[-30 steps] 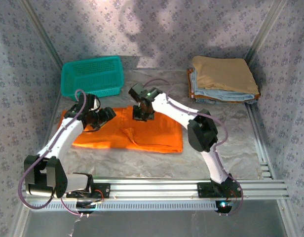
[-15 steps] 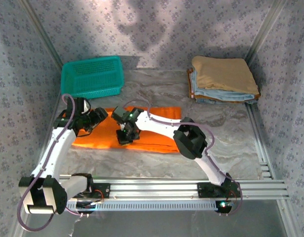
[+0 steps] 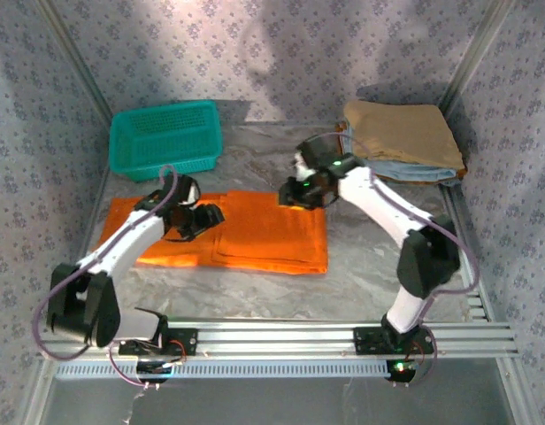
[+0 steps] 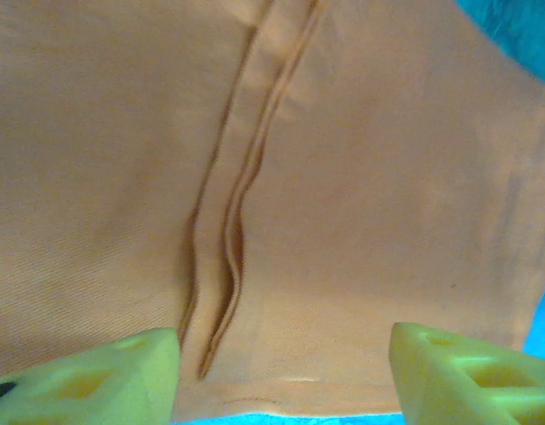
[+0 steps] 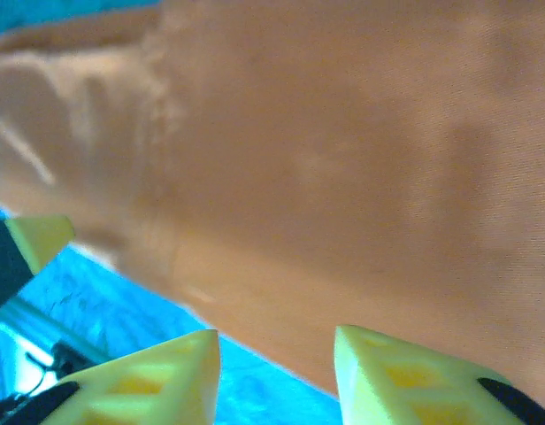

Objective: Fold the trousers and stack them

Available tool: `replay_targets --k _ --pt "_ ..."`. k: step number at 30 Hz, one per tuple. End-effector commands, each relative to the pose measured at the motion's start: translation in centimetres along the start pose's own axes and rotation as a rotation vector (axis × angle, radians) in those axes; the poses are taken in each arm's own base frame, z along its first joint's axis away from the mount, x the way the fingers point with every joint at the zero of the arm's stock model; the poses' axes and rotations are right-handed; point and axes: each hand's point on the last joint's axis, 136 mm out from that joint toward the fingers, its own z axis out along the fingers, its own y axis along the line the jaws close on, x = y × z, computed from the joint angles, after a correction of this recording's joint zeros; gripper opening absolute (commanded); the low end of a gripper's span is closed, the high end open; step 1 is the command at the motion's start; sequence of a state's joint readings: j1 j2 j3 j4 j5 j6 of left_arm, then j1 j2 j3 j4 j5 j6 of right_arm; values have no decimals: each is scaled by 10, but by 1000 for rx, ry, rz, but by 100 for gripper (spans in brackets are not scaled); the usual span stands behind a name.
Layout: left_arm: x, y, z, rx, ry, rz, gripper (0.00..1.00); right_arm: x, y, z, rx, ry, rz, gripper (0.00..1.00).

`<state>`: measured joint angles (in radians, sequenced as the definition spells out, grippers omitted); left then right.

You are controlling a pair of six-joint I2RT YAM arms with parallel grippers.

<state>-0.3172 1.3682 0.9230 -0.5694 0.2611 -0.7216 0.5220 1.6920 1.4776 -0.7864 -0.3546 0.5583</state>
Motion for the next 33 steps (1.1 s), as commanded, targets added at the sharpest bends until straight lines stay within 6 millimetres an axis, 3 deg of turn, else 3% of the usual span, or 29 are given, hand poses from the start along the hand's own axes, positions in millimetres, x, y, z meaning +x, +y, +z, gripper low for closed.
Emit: replay_targets --k 1,4,8,9,18,23,26,30,33 --pt "-11 -18 16 0 -17 61 59 26 -56 9 58 110 52 44" --pt "-8 -16 40 -1 14 60 45 31 -92 11 71 126 114 46" --pt "0 -4 63 -20 55 64 30 40 -119 23 62 168 154 46" --pt "4 0 68 -23 68 62 28 53 -129 31 79 209 170 46" --pt "33 28 95 -49 148 36 16 86 -152 58 95 278 217 47" --pt "41 38 97 -61 164 29 15 91 -136 69 -27 293 228 46" --pt "43 39 96 -62 165 29 14 89 -124 67 -95 273 233 36" --pt "41 35 92 -54 158 34 14 83 -130 55 -81 237 277 4" --pt "34 27 82 -43 143 46 24 81 -146 37 -3 194 322 0"
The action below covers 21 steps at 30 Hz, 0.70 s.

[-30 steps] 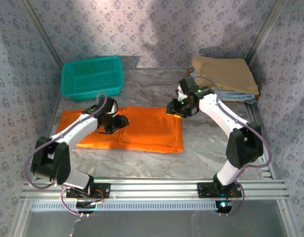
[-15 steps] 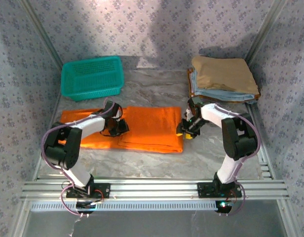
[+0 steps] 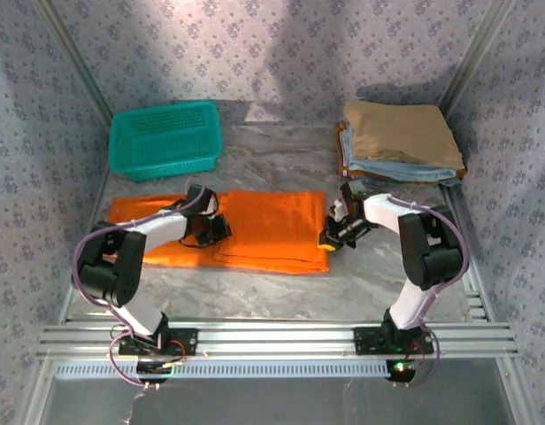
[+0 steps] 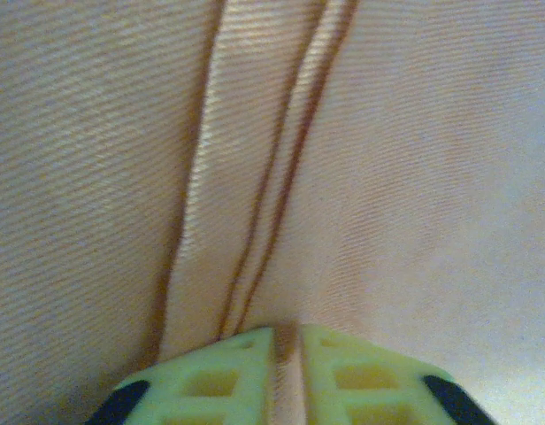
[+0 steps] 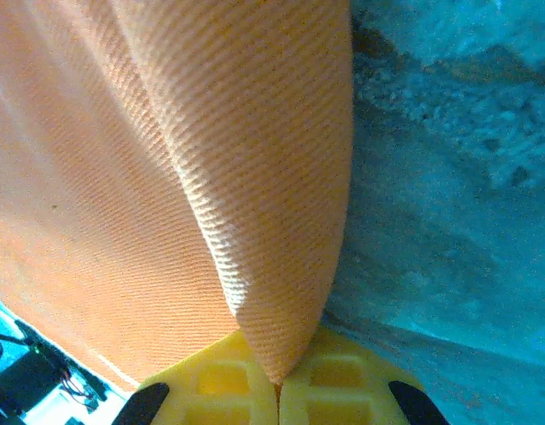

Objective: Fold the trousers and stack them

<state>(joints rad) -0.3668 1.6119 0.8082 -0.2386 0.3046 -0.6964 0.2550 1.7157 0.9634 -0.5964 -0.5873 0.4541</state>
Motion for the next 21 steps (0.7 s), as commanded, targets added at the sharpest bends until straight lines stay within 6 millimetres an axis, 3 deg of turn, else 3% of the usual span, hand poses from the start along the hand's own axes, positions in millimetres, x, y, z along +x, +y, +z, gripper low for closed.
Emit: replay_targets --k 1,3,8,10,15,18,21 --pt "17 13 -5 -63 65 -14 32 -1 -10 -28 46 -70 55 0" --pt "8 8 -20 -69 36 -6 55 -1 -25 -46 105 -115 98 0" --pt "-15 9 -64 -112 -60 -27 81 8 -51 -92 263 -184 169 0" --pt "-23 20 -78 -122 -95 -66 81 12 -63 -111 316 -206 218 0" --pt "-28 61 -93 -160 -145 -195 80 -5 -94 -178 454 -395 339 0" --pt "-20 85 -92 -209 -140 -239 76 -24 -85 -216 481 -503 314 0" --pt "-15 99 -87 -234 -144 -268 68 -34 -64 -229 495 -514 242 0"
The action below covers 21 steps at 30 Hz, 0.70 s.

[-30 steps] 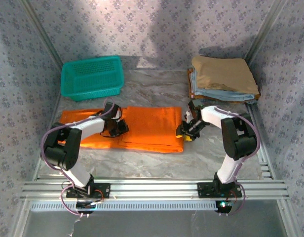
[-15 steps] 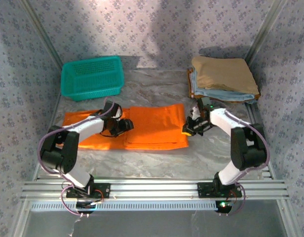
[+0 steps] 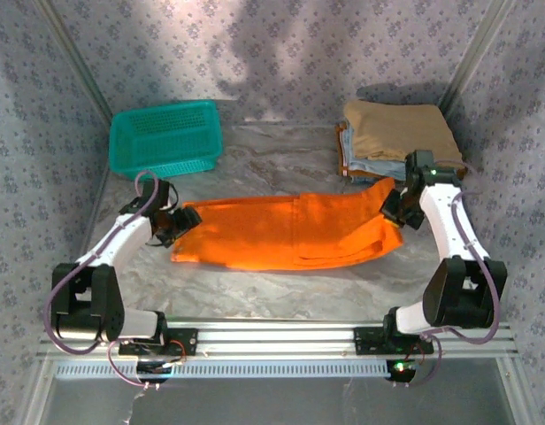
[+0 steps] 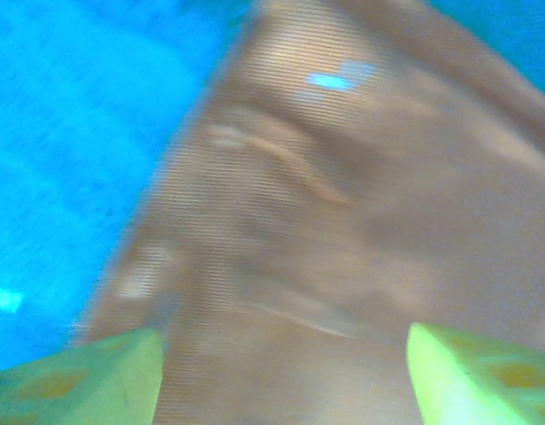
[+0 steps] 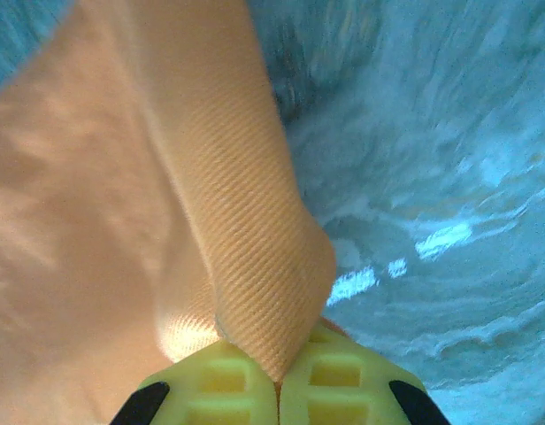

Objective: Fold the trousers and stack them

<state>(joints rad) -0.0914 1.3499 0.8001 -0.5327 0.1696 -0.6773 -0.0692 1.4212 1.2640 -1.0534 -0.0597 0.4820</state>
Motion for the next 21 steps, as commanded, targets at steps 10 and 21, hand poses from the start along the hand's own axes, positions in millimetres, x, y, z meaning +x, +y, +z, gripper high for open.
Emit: replay_targets --k 10,21 --pt "36 2 40 29 115 37 14 46 141 -48 -25 -49 -445 0" --pt "55 -1 72 33 171 102 0 154 307 -72 -229 -45 -716 0"
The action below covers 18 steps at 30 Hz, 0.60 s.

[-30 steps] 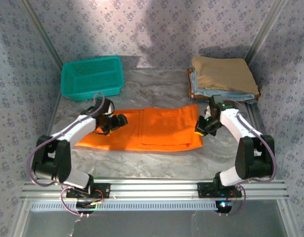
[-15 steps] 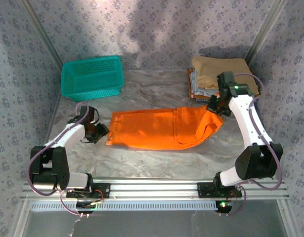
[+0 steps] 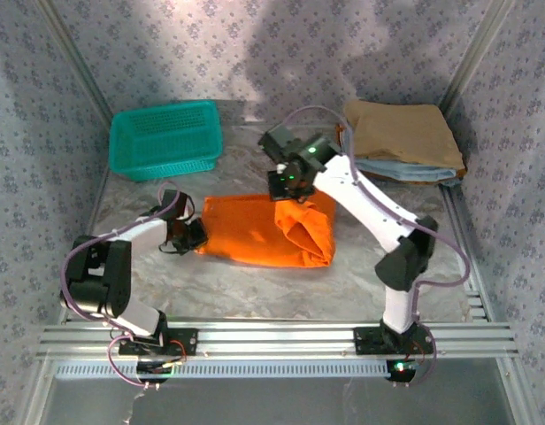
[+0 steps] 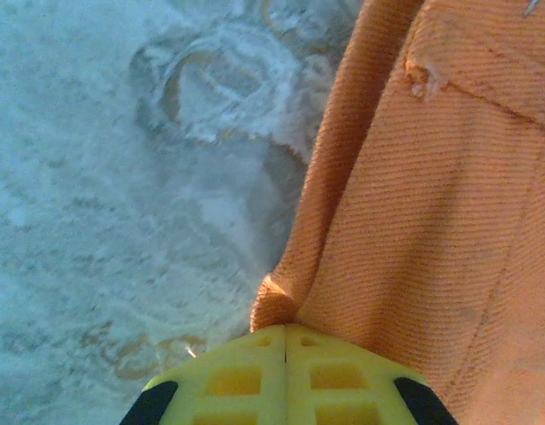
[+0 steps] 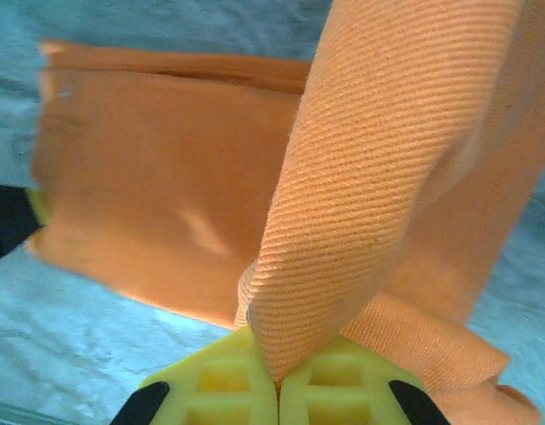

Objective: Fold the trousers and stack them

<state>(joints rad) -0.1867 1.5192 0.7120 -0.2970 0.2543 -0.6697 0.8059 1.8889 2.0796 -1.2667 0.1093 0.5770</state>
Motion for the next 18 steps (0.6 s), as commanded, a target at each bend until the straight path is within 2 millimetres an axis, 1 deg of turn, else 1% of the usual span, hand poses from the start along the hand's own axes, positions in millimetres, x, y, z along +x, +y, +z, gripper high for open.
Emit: replay_targets --k 1,3,4,7,9,13,18 --pt "22 16 18 -34 71 5 0 1 49 2 -59 -3 2 0" --pt "25 16 19 -28 76 5 0 1 73 12 -87 2 -14 0" --pt "26 17 19 -25 76 5 0 2 85 19 -102 9 -18 0" --pt "29 20 19 -24 76 5 0 10 113 43 -134 53 -20 0" --pt "32 21 19 -21 77 5 0 14 127 60 -140 64 -28 0" --pt "37 24 19 -15 81 7 0 22 147 90 -164 94 -19 0" --pt "41 27 15 -16 75 -13 0 23 159 111 -190 101 6 0"
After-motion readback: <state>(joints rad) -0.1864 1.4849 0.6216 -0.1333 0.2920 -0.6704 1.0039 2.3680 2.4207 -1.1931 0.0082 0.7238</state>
